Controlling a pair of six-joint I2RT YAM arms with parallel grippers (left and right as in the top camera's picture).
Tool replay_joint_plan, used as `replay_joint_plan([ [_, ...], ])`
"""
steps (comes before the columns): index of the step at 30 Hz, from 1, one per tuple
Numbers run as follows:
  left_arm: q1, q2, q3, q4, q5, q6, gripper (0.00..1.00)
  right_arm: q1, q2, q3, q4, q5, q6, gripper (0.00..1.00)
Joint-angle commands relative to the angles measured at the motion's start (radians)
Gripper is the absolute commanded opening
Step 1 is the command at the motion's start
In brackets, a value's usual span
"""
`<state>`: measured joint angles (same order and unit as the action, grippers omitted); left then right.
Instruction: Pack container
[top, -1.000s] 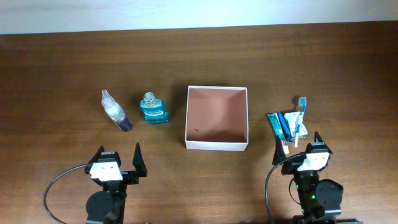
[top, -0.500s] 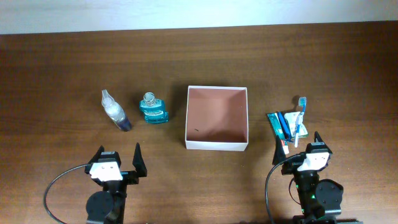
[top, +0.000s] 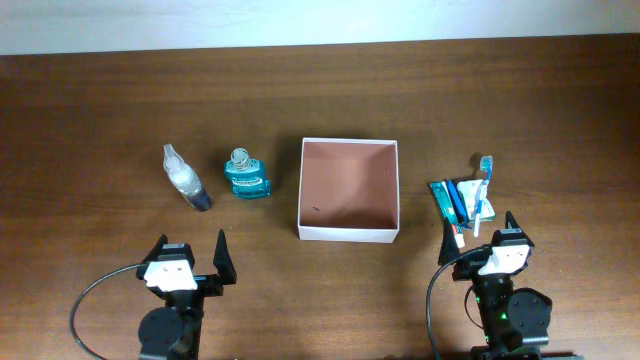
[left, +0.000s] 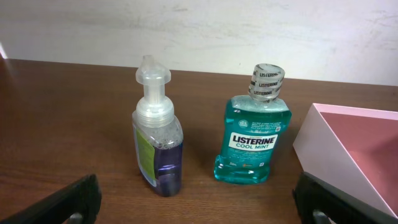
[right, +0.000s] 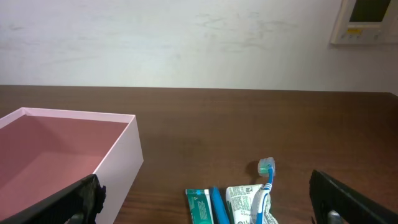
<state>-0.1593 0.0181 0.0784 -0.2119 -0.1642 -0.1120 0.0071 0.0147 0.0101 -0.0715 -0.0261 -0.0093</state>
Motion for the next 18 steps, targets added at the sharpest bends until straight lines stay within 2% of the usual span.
replay_joint_plan([
  [1,0.006,-0.012,-0.013,0.006,0.011,0.016,0.99,-0.008,-0.008,-0.005,-0.005,0.005,-0.006,0.98],
  [18,0.004,-0.012,-0.011,0.013,0.037,0.016,0.99,-0.008,-0.008,-0.005,-0.005,0.005,-0.006,0.99],
])
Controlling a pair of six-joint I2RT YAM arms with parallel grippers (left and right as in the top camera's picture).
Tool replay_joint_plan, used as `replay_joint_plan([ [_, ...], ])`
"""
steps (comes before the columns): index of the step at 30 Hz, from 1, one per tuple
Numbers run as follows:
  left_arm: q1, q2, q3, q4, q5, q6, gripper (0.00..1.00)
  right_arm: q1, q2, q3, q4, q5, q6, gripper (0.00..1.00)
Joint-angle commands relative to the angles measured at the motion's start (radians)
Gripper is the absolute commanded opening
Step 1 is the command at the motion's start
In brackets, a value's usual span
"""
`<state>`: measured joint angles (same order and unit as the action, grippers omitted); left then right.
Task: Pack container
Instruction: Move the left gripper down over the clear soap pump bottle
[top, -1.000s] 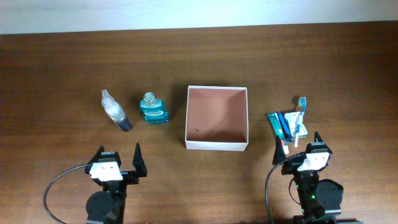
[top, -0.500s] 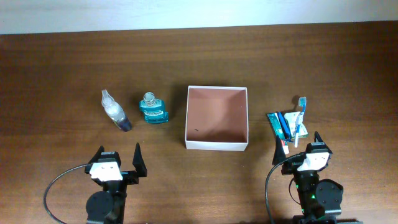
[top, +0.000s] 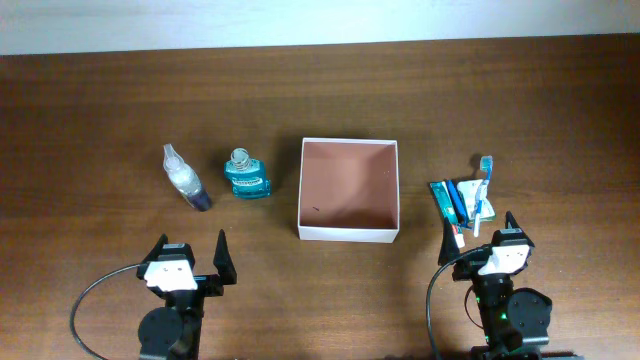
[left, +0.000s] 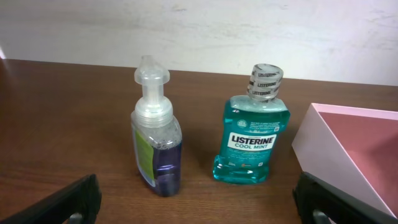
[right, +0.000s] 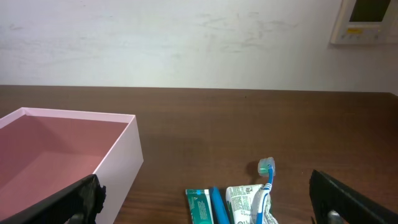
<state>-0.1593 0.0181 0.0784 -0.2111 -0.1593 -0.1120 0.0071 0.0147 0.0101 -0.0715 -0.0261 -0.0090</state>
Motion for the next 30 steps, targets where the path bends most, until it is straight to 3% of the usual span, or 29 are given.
replay_joint_plan([
  [1,0.004,-0.012,-0.008,0.018,0.050,0.016,0.99,-0.008,-0.008,-0.005,-0.005,0.005,-0.006,0.98],
  [6,0.005,0.005,0.134,-0.041,0.089,0.047,0.99,-0.008,-0.008,-0.005,-0.005,0.005,-0.006,0.98],
  [10,0.005,0.101,0.337,-0.176,0.069,0.110,0.99,-0.008,-0.008,-0.005,-0.005,0.005,-0.006,0.98],
  [22,0.005,0.749,1.005,-0.647,0.032,0.117,0.99,-0.008,-0.008,-0.005,-0.005,0.005,-0.006,0.98],
  [30,0.005,0.904,1.035,-0.677,0.058,0.117,1.00,-0.008,-0.008,-0.005,-0.005,0.005,-0.006,0.98],
])
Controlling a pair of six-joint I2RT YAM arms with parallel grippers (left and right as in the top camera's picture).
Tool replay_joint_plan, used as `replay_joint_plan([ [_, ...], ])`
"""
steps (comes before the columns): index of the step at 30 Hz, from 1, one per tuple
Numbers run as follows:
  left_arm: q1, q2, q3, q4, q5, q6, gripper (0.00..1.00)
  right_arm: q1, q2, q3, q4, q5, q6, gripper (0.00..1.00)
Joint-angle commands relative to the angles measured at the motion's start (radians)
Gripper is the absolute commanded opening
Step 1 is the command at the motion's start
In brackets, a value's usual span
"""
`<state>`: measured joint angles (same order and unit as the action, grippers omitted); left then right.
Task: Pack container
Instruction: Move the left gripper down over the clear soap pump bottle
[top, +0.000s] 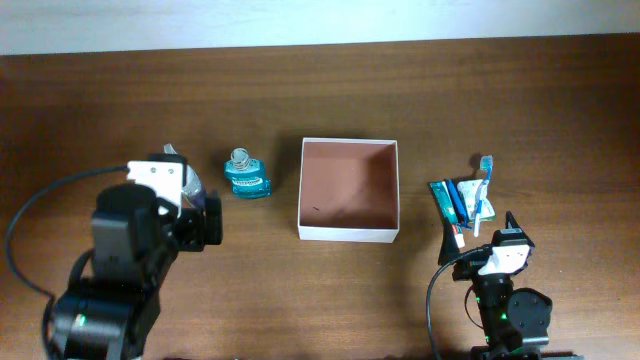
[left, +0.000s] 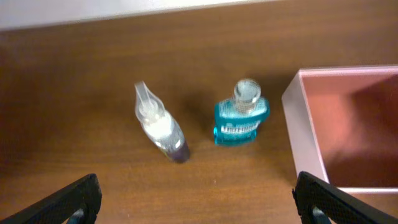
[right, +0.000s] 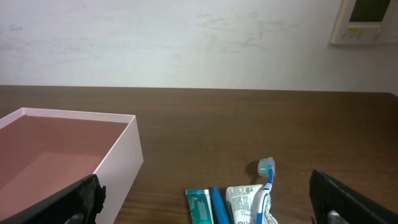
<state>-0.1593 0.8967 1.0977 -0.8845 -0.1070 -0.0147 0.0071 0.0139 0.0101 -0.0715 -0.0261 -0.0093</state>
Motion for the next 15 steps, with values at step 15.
replay_joint_plan([
  [15,0.060,0.223,0.016,0.076,-0.128,-0.320,0.99,-0.008,-0.008,-0.005,-0.005,0.005,-0.006,0.98],
])
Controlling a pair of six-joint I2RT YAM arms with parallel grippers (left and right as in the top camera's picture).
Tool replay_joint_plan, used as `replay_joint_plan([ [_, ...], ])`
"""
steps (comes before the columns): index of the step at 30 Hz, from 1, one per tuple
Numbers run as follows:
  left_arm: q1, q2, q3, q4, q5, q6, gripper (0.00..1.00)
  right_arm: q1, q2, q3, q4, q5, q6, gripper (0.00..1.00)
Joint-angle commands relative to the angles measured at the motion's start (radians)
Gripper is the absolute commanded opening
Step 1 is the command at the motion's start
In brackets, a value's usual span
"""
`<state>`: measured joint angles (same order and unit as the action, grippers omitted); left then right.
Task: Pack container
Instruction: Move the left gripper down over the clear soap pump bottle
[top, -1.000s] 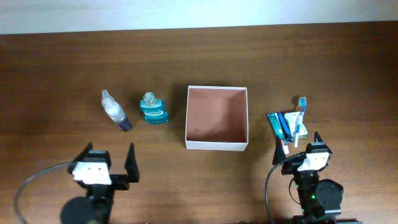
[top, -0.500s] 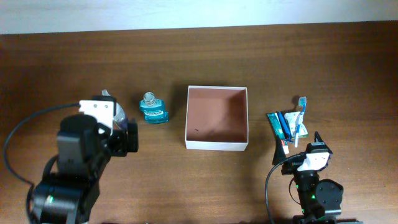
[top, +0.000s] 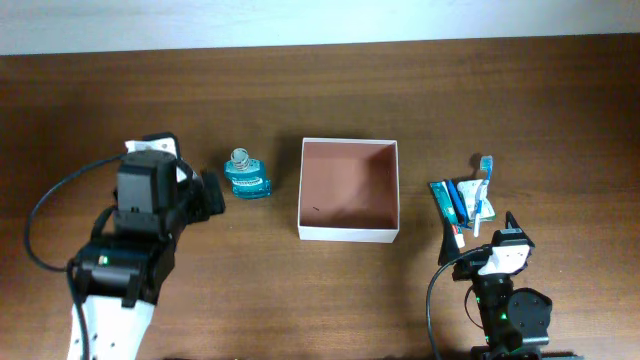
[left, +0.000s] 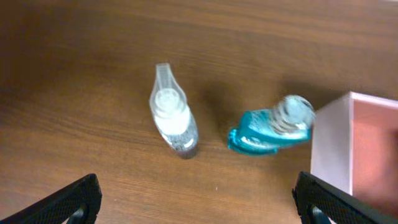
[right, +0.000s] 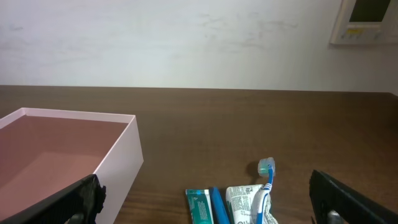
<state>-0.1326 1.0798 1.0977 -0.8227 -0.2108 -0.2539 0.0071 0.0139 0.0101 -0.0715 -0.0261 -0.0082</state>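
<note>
A white box with a pink inside stands mid-table, with nothing in it. To its left is a teal mouthwash bottle. My left gripper hangs wide open over the table; the arm hides the soap dispenser in the overhead view. The left wrist view looks down on the clear soap dispenser and the mouthwash, with the left gripper holding nothing. A blue toothbrush and toothpaste packs lie right of the box. My right gripper rests open just in front of them.
The box's white wall shows at the right edge of the left wrist view and at the left of the right wrist view. A pale wall runs along the table's far edge. A black cable trails from the left arm.
My left arm has moved farther from the table's front edge and now looks almost straight down on the soap dispenser and mouthwash. It covers the dispenser in the overhead view. The right arm is unchanged.
At the two oldest moments both arms rested at the front edge, grippers open, the left facing the two bottles. Then the left arm was raised next to the soap dispenser. Now it hangs above the dispenser, still open. No object has moved.
</note>
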Motion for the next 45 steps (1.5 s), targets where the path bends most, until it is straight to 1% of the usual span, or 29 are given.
replay_joint_plan([
  [1,0.046,0.057,0.016,0.021,-0.022,-0.083,0.99,-0.008,-0.008,-0.005,-0.005,0.005,-0.006,0.98],
  [7,0.116,0.154,0.016,0.065,-0.022,-0.083,0.99,-0.008,-0.008,-0.005,-0.005,0.005,-0.007,0.98],
  [18,0.117,0.251,0.016,0.169,-0.058,-0.082,0.99,-0.008,-0.008,-0.005,-0.005,0.005,-0.007,0.98],
  [25,0.117,0.323,0.016,0.203,-0.057,-0.082,0.99,-0.008,-0.008,-0.005,-0.005,0.005,-0.007,0.98],
  [33,0.117,0.363,0.016,0.237,-0.059,-0.074,0.99,-0.008,-0.008,-0.005,-0.005,0.005,-0.007,0.98],
  [36,0.117,0.372,0.016,0.237,-0.058,-0.074,0.91,-0.008,-0.008,-0.005,-0.005,0.005,-0.006,0.98],
  [40,0.117,0.379,0.016,0.241,-0.058,-0.074,0.89,-0.008,-0.008,-0.005,-0.005,0.005,-0.007,0.98],
  [41,0.117,0.380,0.016,0.242,-0.059,-0.074,0.83,-0.008,-0.008,-0.005,-0.005,0.005,-0.007,0.98],
  [43,0.117,0.380,0.016,0.248,-0.056,-0.074,0.77,-0.008,-0.008,-0.005,-0.005,0.005,-0.006,0.98],
  [44,0.117,0.381,0.016,0.252,-0.055,-0.074,0.70,-0.008,-0.008,-0.005,-0.005,0.005,-0.006,0.99],
  [45,0.117,0.381,0.016,0.257,-0.056,-0.074,0.66,-0.008,-0.008,-0.005,-0.005,0.005,-0.007,0.98],
])
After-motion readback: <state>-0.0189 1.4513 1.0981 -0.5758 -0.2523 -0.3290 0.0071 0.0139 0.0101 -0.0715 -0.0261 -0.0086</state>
